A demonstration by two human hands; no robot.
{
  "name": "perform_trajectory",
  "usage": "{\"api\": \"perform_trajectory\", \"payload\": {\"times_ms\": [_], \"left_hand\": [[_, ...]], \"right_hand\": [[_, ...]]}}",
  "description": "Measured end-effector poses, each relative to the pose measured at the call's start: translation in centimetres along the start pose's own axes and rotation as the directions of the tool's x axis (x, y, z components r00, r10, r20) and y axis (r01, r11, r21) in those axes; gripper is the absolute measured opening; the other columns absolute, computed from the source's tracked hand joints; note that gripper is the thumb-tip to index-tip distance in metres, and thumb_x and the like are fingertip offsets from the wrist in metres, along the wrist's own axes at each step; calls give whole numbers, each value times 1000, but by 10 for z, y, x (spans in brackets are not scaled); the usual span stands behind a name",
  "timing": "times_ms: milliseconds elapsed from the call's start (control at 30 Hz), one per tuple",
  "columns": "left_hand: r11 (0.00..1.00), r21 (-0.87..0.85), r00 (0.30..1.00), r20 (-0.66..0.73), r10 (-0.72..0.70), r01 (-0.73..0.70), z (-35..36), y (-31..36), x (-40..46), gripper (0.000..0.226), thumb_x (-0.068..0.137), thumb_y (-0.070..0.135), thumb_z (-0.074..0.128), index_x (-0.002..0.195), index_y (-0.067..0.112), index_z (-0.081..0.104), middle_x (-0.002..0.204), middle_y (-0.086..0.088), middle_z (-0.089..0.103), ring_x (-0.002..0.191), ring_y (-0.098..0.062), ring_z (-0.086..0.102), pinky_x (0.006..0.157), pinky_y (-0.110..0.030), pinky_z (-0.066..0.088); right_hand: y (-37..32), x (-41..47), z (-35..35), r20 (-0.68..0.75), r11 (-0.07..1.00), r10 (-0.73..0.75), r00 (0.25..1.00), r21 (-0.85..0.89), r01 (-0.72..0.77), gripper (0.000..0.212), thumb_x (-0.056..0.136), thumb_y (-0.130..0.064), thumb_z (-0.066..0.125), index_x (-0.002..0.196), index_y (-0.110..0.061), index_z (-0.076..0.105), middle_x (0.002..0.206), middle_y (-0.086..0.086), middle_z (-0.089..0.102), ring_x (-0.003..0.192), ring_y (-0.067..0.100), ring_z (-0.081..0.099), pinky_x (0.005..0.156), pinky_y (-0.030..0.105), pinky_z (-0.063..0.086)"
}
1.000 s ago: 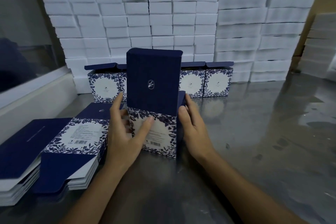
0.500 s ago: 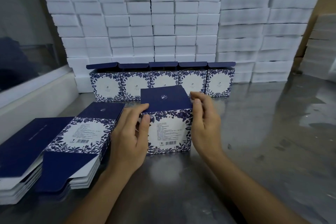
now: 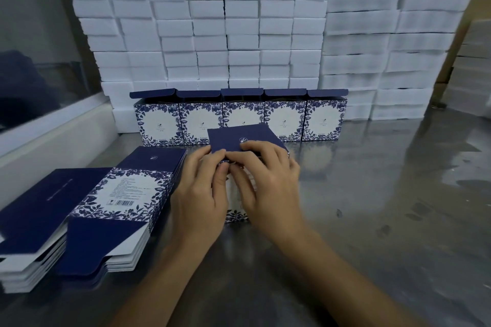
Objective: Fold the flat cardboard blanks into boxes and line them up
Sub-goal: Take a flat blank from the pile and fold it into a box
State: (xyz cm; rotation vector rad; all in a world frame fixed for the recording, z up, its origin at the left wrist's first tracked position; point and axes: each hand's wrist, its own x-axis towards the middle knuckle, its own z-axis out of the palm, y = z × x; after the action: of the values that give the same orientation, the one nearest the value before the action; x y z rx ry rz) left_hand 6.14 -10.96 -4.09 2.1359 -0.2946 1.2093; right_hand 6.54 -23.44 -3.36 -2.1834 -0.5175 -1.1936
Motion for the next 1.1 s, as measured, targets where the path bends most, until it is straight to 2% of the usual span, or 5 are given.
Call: {"api": "perform_trajectory", "payload": {"times_ms": [500, 667, 867, 967, 1100], "left_hand": [[998, -52, 999, 34, -16, 18, 6, -7, 3, 43, 100, 36, 37, 122, 9, 62, 131, -8, 58, 118, -14, 52, 86, -24, 42], [993, -100, 998, 44, -55, 59, 7, -10, 3, 38, 100, 34, 39, 125, 12, 57, 134, -5, 56, 121, -16, 53, 89, -26, 42], [990, -109, 994, 57, -89, 95, 7, -12, 3, 34, 100, 30, 42, 126, 14, 56, 138, -2, 54, 121, -22, 57, 89, -29, 42], [988, -116, 993, 72, -94, 102, 7, -11, 3, 36, 100, 31, 41, 128, 14, 55, 140, -2, 52, 123, -23, 56, 91, -31, 43], [986, -124, 991, 78, -106, 115, 7, -15, -1, 38, 101, 28, 36, 134, 16, 52, 128, -11, 61, 107, -32, 62, 79, -24, 40]], "right_hand": [[25, 5, 4, -58, 975, 124, 991, 192, -111, 14, 94, -20, 65, 102, -11, 72, 128, 12, 53, 116, 27, 52, 90, 45, 51], [31, 0, 0, -69, 954, 190, 979, 249, -168, 20, 99, -28, 59, 112, -17, 68, 135, 5, 51, 117, 11, 55, 90, 30, 52], [39, 1, -1, 20, 846, 342, 939, 429, -317, 11, 103, -23, 51, 109, -29, 57, 97, -7, 64, 88, 4, 62, 73, 25, 50], [41, 4, 2, 6, 852, 352, 936, 413, -323, 11, 100, -24, 51, 106, -24, 60, 102, -1, 64, 92, 10, 62, 77, 35, 53], [44, 2, -1, 41, 773, 417, 908, 510, -377, 20, 106, -29, 39, 116, -36, 55, 109, -12, 64, 101, 6, 61, 87, 27, 51]]}}
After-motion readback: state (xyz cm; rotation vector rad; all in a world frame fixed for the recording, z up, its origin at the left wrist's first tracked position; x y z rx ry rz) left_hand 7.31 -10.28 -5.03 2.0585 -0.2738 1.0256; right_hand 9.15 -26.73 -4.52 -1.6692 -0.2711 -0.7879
